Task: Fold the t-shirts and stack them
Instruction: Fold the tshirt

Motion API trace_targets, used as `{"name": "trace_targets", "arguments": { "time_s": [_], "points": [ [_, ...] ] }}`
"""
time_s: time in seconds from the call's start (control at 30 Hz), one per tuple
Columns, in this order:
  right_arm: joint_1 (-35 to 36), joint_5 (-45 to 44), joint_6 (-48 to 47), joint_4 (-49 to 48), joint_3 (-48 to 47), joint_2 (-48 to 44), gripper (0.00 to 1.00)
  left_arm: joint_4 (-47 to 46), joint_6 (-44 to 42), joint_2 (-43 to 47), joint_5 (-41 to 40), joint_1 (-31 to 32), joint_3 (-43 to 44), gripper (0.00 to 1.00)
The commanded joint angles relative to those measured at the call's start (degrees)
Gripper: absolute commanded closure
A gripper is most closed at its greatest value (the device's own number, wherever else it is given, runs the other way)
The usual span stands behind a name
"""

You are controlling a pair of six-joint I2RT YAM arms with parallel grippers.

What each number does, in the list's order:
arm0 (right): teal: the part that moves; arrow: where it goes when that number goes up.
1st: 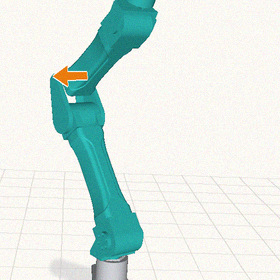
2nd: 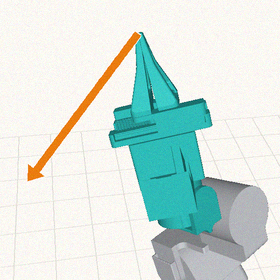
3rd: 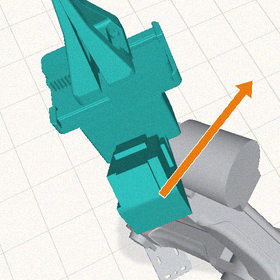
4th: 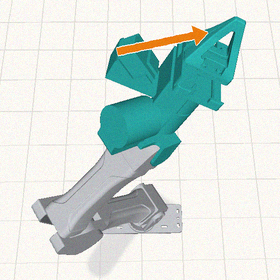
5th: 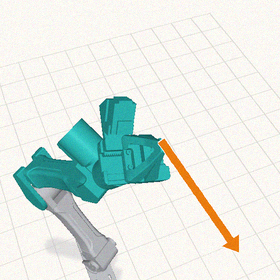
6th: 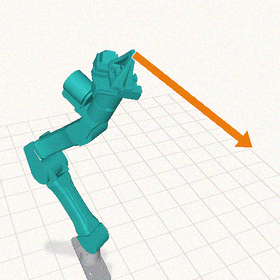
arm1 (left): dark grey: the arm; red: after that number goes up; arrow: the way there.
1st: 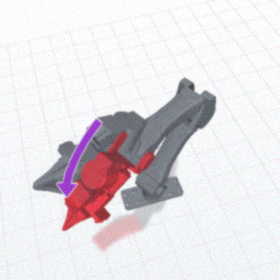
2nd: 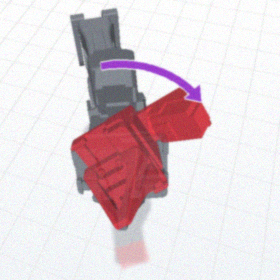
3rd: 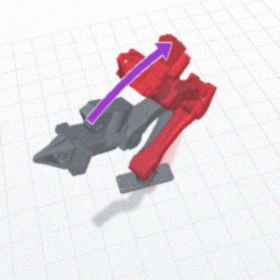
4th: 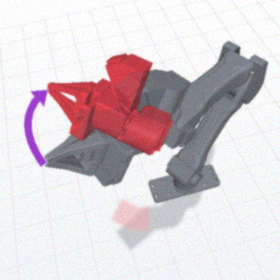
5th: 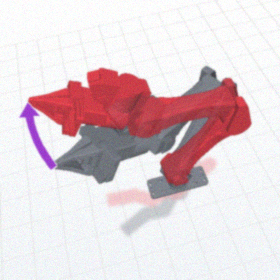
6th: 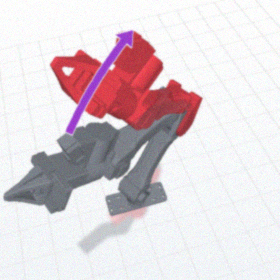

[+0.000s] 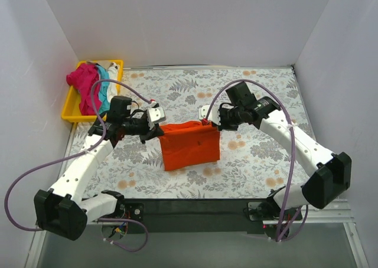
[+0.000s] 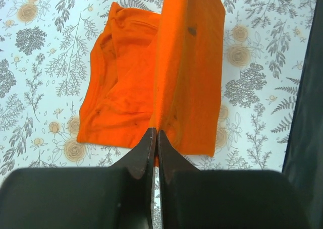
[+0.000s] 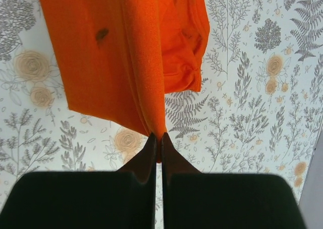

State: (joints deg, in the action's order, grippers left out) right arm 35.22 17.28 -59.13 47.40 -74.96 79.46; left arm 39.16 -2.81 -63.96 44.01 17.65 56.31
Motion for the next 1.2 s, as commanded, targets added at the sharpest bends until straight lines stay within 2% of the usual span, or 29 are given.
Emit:
{"name": "trace_targets", "arguments": {
  "time_s": [0.0,0.2,0.6,1.17],
  "points": [
    [-2.17,1.44,-3.35,-2.04,-3.7,3.32,0.99,-2.85,-1.58,-2.38,1.96,-2.0,1.61,1.0],
    [-4.72,3.46,-5.11,-3.98,-7.22,11.58,0.99,-7.51,-1.76,-6.61,2.13,-4.28,0.64,1.0],
    [-6.48,4.26,-5.55,-8.02,-11.26,22.3,0.99,-14.63,-2.46,-15.48,-0.5,-7.1,-0.86,1.0],
    [-7.98,4.43,-5.29,-12.5,-15.39,31.37,0.99,-20.26,-2.9,-27.79,-2.61,-8.42,2.66,1.0]
  ]
}}
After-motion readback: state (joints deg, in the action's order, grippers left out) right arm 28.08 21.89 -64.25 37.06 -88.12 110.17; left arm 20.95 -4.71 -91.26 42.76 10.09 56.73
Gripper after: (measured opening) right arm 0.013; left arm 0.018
